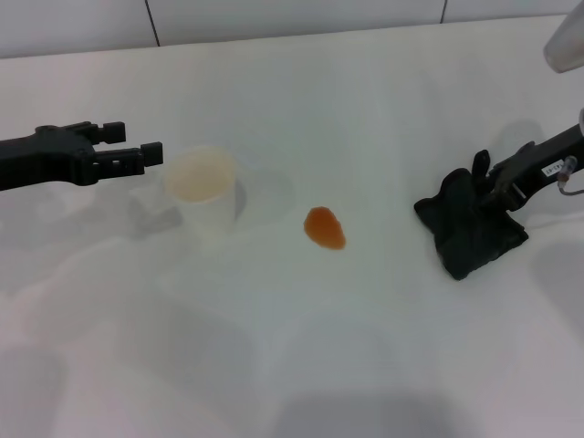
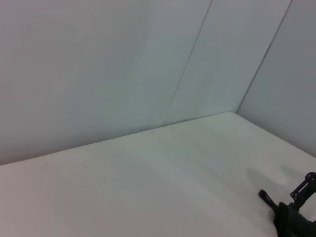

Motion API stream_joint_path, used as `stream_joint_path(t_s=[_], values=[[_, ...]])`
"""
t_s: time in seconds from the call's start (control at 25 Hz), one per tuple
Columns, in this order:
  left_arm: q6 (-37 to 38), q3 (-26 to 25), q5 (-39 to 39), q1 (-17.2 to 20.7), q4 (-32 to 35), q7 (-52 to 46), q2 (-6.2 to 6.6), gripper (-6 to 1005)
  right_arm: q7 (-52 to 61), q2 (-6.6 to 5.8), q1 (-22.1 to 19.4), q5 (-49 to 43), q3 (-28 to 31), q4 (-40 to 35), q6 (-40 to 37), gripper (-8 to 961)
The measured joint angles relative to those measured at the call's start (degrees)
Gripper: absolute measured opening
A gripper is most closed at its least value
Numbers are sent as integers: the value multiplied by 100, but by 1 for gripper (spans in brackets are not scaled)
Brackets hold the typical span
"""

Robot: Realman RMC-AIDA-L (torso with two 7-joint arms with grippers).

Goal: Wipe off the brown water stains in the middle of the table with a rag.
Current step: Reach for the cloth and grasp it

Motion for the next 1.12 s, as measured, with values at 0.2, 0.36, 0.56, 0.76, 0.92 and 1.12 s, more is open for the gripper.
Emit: stream_joint_path(t_s=[0.2, 0.36, 0.56, 0.76, 0.92, 1.12], values=[[-34, 0, -9, 5, 0, 0, 0, 871, -37, 2, 13, -5, -4, -52, -26, 508], [-42, 0, -10, 0, -1, 0, 0, 871, -54, -3, 58, -5, -7, -105, -96, 502], [-58, 0, -10, -1, 0, 0, 6, 871, -57, -7, 84, -5, -9, -102, -101, 377], [-67, 0, -10, -1, 1, 0, 9, 871, -58, -10, 95, -5, -9, -106, -92, 257], [-67, 0, -10, -10, 0, 0, 10, 871, -59, -11, 98, -5, -9, -110, -114, 217], [-67, 0, -9, -13, 0, -22, 10, 870, -59, -20, 134, -4, -9, -74, -292, 211]])
